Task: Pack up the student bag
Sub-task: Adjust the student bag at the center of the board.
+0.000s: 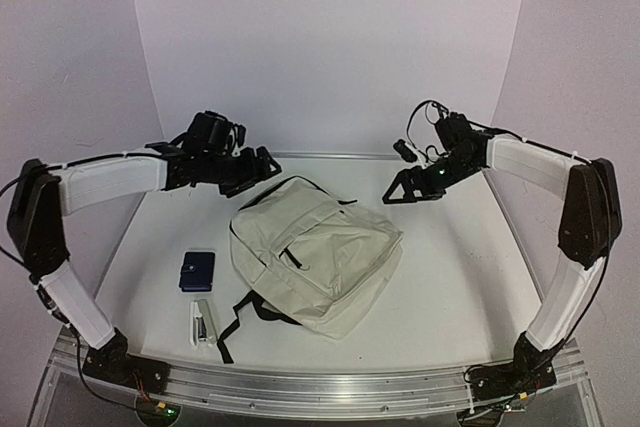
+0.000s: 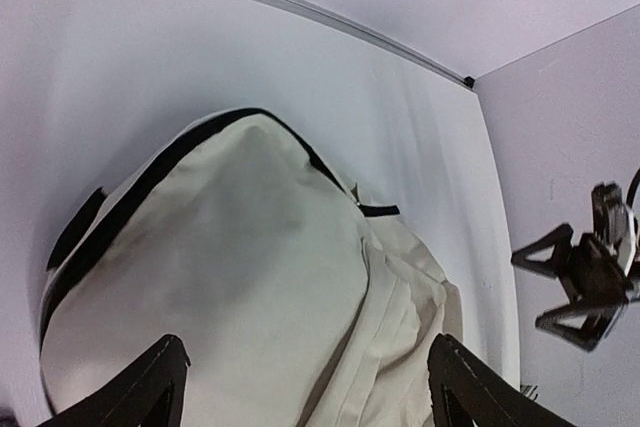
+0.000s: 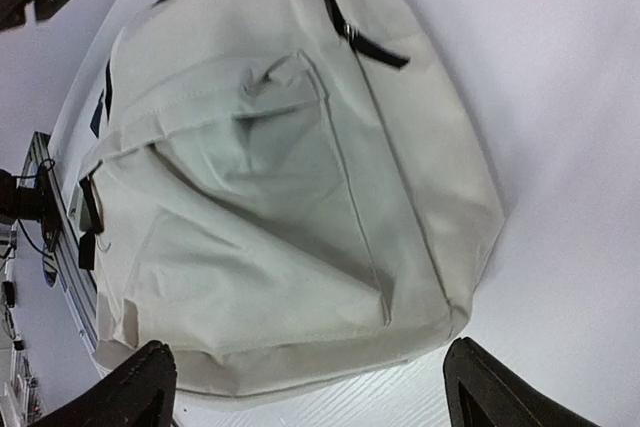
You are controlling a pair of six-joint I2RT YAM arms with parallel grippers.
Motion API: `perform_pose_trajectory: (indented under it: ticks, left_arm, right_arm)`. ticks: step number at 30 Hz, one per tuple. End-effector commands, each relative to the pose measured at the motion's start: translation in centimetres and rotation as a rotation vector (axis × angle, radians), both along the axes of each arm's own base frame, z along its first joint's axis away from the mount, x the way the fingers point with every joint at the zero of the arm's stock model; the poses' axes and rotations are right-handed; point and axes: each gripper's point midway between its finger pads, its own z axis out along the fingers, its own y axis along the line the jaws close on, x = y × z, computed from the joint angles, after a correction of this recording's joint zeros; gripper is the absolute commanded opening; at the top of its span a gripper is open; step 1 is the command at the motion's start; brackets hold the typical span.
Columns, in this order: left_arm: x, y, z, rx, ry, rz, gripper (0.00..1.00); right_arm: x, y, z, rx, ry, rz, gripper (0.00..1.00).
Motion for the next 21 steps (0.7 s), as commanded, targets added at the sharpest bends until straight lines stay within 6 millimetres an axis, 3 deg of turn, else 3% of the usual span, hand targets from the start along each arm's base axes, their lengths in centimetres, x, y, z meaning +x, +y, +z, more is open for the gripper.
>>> perform_pose_trajectory:
  ticks: [1,5,10,14,16,19,21]
  left_arm:
    - [-4.5,3.8,-4.3,0.061,0.126,0.135,0.84]
    - [-7.6,4.7,-7.1,0.057,0.211,0.166,0.85]
    - [-8.8,4.2,-10.1,0.027,0.274,0.175,0.81]
    - [-7.5,2.3,-11.2,0.007,0.271,0.129,0.67]
    - [-6.5,0.7,-11.9,-0.003,0.267,0.086,0.56]
    - [-4.1,-1.9,-11.3,-0.032,0.223,0.032,0.42]
    - [-3.1,-3.1,-11.6,-0.036,0.222,0.007,0.35]
  right_arm:
    - [2.8,1.7,-1.5,-0.035,-0.021,0.041,0.97]
    - [3.6,4.0,-3.4,-0.042,-0.008,0.089,0.96]
    - [2.5,5.1,-7.0,-0.049,0.074,0.132,0.89]
    - [0.3,4.4,-9.9,-0.067,0.156,0.155,0.74]
    - [-1.4,3.7,-10.7,-0.075,0.191,0.166,0.63]
    - [-4.0,2.5,-11.6,-0.089,0.239,0.177,0.49]
    - [-5.6,1.5,-11.8,-0.103,0.254,0.178,0.45]
